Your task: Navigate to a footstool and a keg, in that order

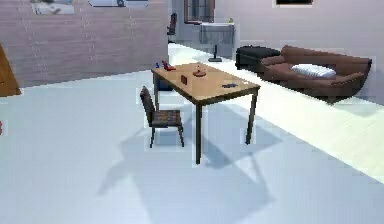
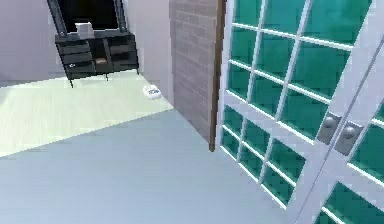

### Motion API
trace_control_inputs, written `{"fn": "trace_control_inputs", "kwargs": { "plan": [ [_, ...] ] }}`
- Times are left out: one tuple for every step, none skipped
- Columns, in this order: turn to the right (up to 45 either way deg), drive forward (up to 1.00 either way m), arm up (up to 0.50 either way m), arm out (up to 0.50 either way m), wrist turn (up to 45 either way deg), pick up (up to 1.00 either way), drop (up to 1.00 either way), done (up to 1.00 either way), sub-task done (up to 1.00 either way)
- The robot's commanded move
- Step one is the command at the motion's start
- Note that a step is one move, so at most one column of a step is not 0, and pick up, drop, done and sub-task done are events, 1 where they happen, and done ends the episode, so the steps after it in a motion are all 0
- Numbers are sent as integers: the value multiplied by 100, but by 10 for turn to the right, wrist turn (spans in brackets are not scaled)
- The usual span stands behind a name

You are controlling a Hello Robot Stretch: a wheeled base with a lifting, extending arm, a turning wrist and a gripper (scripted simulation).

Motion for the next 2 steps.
{"fn": "trace_control_inputs", "kwargs": {
  "plan": [
    [330, 0, 0, 0, 0, 0, 0, 0, 0],
    [0, 100, 0, 0, 0, 0, 0, 0, 0]
  ]
}}
